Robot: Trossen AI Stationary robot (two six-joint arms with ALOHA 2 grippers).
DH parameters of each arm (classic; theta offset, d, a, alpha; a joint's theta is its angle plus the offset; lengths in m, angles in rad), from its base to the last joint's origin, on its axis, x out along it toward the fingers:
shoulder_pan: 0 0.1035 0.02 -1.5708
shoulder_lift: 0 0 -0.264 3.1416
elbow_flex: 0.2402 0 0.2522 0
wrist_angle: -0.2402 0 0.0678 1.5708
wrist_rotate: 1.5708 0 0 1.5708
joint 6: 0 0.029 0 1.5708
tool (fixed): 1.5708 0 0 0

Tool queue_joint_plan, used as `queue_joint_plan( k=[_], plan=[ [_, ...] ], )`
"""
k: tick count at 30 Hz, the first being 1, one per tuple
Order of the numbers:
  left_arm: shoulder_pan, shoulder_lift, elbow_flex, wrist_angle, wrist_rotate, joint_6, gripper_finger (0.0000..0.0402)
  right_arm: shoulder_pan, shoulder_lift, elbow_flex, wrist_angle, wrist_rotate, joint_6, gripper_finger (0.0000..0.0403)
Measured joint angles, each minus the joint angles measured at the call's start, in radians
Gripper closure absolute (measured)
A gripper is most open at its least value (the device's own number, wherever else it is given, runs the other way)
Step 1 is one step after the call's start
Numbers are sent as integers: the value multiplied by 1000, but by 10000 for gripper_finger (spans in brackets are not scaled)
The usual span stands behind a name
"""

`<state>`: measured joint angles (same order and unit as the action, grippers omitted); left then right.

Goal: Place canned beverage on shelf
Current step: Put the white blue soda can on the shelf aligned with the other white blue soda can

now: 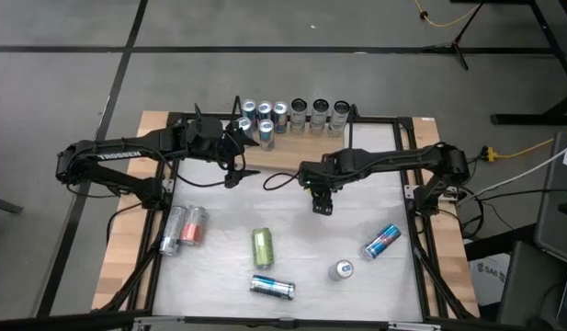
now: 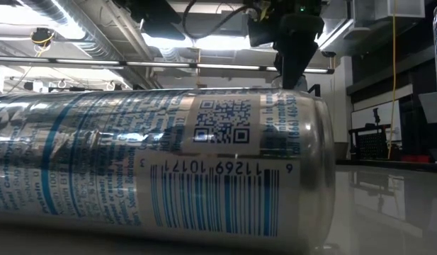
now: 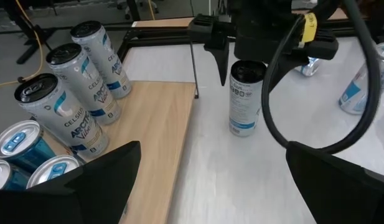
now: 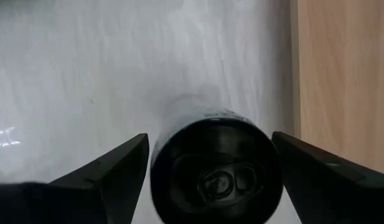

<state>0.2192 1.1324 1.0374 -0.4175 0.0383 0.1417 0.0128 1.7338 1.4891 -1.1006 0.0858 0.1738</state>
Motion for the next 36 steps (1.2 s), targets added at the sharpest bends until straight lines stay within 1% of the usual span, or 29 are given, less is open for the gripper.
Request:
queue_joint_plan(
  k=[3,5,7,11,13,18,23,25,28,36],
  plan=[
    [0,0,0,0,0,0,6,0,1,0,-2,0,0,78],
    [0,0,0,0,0,0,6,0,1,0,-1,1,0,86],
    [0,0,0,0,0,0,6,0,1,0,-1,9,1,102],
    [0,0,0,0,0,0,6,0,1,0,1,12,2,150],
    [0,0,0,0,0,1,6,0,-2,0,0,12,0,168],
    [0,0,0,0,0,1,6,0,-3,22,-21,10,0,168],
    [0,0,0,0,0,1,6,-3,-3,109,-75,8,-32,164],
    [0,0,0,0,0,1,6,-15,-3,153,-114,-9,-53,161],
    [0,0,0,0,0,1,6,-54,-3,219,-156,-37,-81,162],
    [0,0,0,0,0,1,6,-211,-4,364,-255,-37,-245,161]
  ],
)
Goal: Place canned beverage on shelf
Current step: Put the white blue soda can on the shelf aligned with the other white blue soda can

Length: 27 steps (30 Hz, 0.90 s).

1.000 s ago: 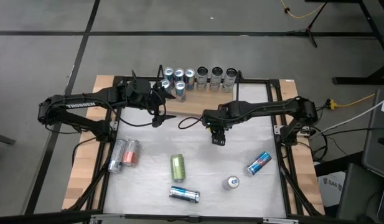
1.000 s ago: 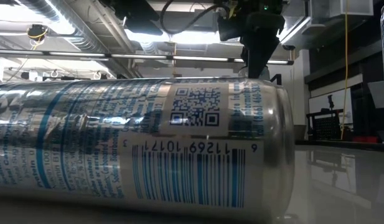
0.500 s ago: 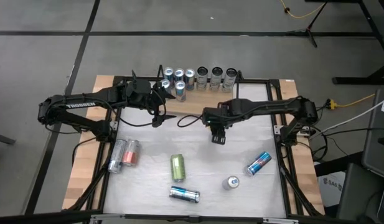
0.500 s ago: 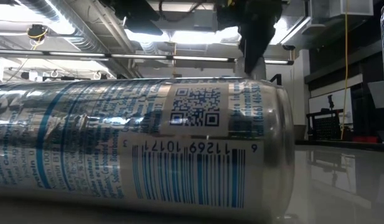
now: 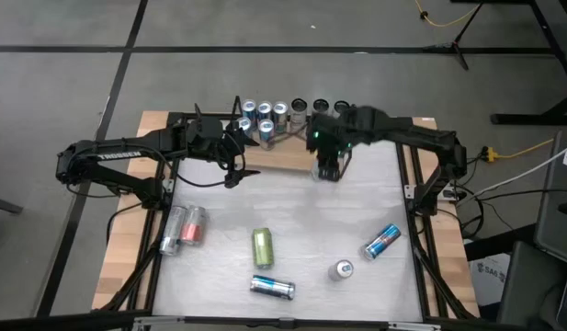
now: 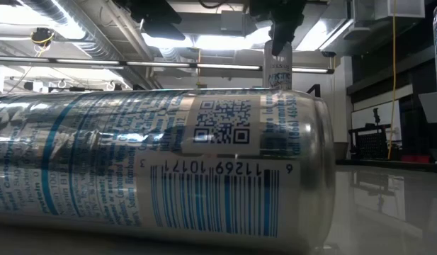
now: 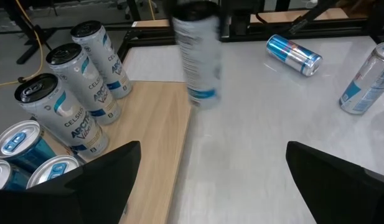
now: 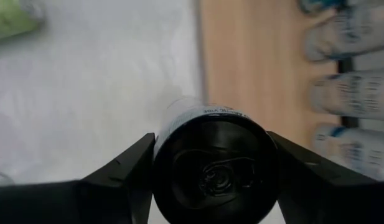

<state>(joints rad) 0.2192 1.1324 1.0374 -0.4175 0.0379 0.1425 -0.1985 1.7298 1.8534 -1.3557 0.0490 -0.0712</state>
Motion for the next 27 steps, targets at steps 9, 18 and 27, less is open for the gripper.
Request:
queue_joint_plan(
  k=[9,18,27],
  plan=[
    [0,0,0,5,-6,0,6,-223,-1,11,-30,-2,-159,161],
    [0,0,0,6,-112,1,6,-355,-45,-81,27,-16,-196,161],
    [0,0,0,8,-133,0,6,-359,-61,-186,144,-25,-250,160]
  ],
)
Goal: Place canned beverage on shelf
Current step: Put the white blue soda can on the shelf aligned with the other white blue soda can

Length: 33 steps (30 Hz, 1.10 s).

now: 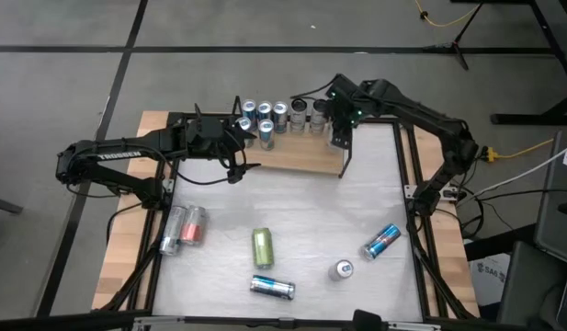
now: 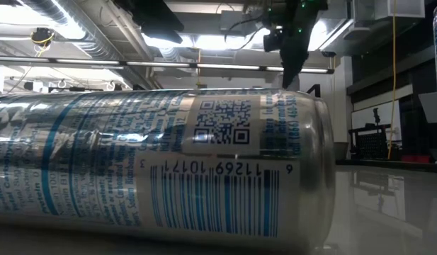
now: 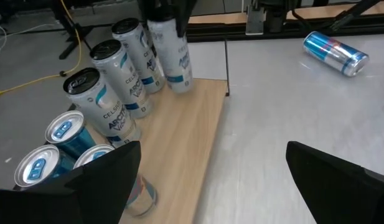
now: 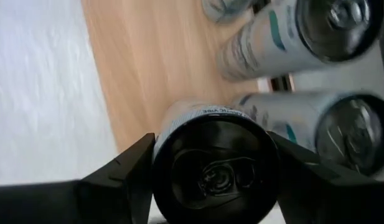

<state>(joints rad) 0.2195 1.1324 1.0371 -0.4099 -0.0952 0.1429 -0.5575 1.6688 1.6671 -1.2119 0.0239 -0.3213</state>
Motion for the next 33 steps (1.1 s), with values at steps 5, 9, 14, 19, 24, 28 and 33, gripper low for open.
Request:
queue_joint_plan(
  k=[5,9,14,19,24,28,33],
  plan=[
    [0,0,0,0,0,0,6,-1,0,-58,43,5,-9,160],
    [0,0,0,0,0,0,6,-1,0,-77,63,11,-27,159],
    [0,0,0,0,0,0,6,-14,-1,-85,60,11,-28,158],
    [1,0,0,0,0,-1,6,-14,-1,-85,60,32,-28,155],
    [1,0,0,0,0,-1,6,-13,-1,-86,60,37,-28,134],
    [1,0,0,0,0,0,6,-13,-1,-86,58,37,-27,112],
    [1,0,0,0,0,0,6,-13,-1,-86,60,37,-27,96]
  ],
)
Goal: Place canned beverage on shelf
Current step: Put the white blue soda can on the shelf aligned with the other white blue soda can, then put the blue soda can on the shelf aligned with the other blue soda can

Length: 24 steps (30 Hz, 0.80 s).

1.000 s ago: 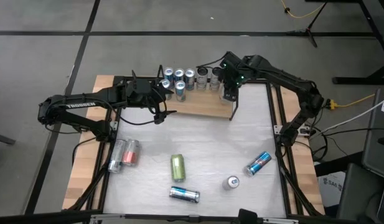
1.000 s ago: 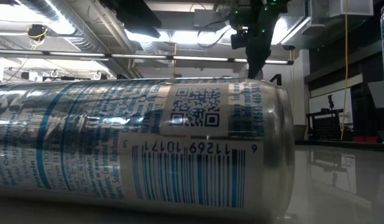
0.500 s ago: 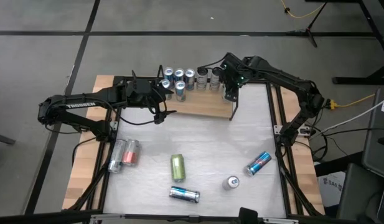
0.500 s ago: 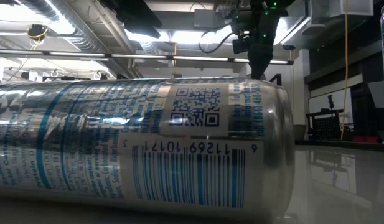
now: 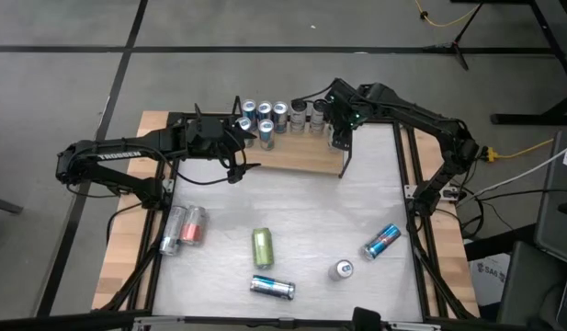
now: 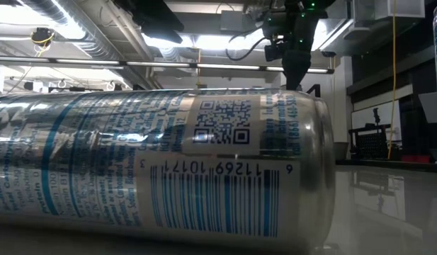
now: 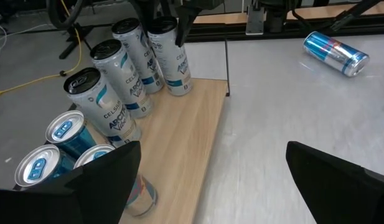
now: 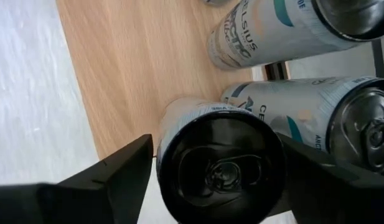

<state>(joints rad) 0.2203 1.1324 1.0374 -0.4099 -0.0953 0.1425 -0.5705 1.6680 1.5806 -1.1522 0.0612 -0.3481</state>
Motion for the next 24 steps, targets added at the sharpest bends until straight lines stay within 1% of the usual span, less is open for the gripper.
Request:
queue_joint_plan(
  k=[13,16,24],
  plan=[
    [0,0,0,0,0,0,6,1,0,7,-4,0,2,95],
    [0,0,0,0,0,0,6,2,0,35,-4,0,2,95],
    [0,0,0,0,0,-1,6,2,0,162,-49,-1,2,95]
  ],
)
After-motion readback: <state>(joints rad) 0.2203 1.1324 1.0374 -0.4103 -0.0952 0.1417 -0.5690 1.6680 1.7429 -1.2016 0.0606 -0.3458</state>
